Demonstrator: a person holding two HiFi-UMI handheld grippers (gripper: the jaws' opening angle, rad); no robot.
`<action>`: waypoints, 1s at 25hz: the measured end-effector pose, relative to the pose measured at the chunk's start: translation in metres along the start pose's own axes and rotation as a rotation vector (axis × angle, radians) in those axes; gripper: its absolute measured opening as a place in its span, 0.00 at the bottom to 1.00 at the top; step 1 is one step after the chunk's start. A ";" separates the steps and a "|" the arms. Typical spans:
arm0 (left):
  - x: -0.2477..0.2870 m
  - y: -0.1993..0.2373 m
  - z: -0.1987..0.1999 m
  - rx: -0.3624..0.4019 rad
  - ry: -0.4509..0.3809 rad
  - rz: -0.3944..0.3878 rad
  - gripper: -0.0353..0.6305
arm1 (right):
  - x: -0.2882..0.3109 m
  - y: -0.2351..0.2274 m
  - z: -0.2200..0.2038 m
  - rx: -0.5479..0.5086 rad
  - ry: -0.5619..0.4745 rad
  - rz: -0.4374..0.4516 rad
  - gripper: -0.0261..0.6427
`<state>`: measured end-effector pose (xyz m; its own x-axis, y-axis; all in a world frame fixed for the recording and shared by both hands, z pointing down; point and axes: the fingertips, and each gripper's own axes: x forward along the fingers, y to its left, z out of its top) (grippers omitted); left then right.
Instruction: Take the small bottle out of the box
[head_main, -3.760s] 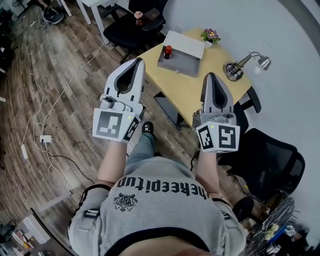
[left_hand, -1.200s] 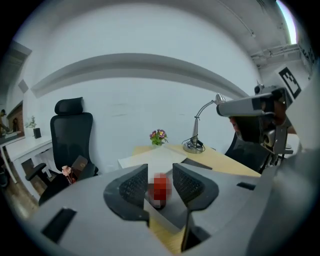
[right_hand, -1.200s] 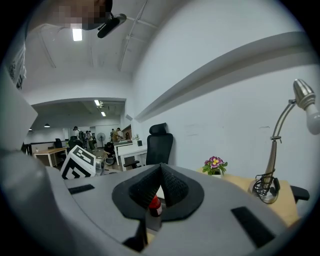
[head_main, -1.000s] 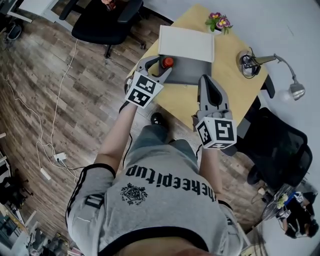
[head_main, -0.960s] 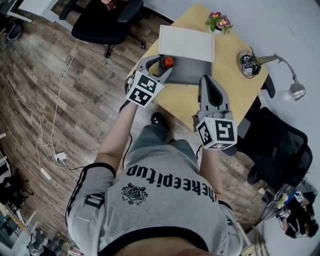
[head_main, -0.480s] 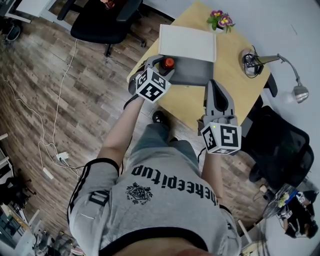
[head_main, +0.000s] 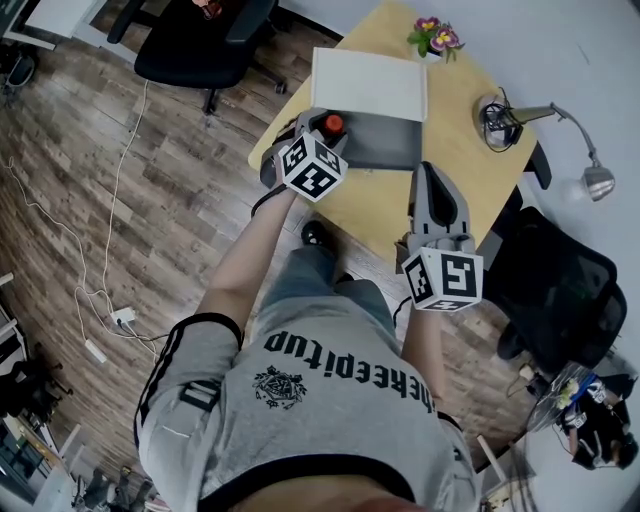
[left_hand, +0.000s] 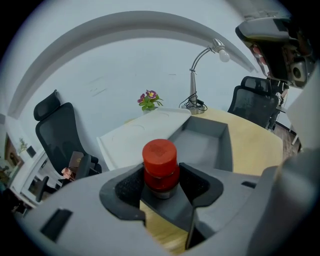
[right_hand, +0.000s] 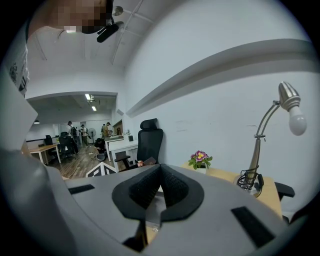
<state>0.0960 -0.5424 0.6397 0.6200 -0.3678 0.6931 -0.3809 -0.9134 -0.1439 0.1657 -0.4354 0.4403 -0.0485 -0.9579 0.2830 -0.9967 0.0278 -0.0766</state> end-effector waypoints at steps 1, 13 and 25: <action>0.000 0.001 0.000 -0.002 -0.004 0.007 0.38 | -0.001 0.000 0.000 -0.001 0.000 -0.001 0.04; -0.025 -0.001 0.012 -0.128 -0.097 0.019 0.38 | -0.009 0.007 0.003 -0.005 -0.023 0.011 0.04; -0.112 -0.005 0.045 -0.247 -0.262 0.091 0.38 | -0.028 0.027 0.018 -0.023 -0.072 0.081 0.04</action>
<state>0.0596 -0.5048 0.5312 0.7181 -0.5073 0.4764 -0.5771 -0.8167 0.0002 0.1413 -0.4127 0.4135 -0.1250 -0.9703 0.2070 -0.9910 0.1119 -0.0740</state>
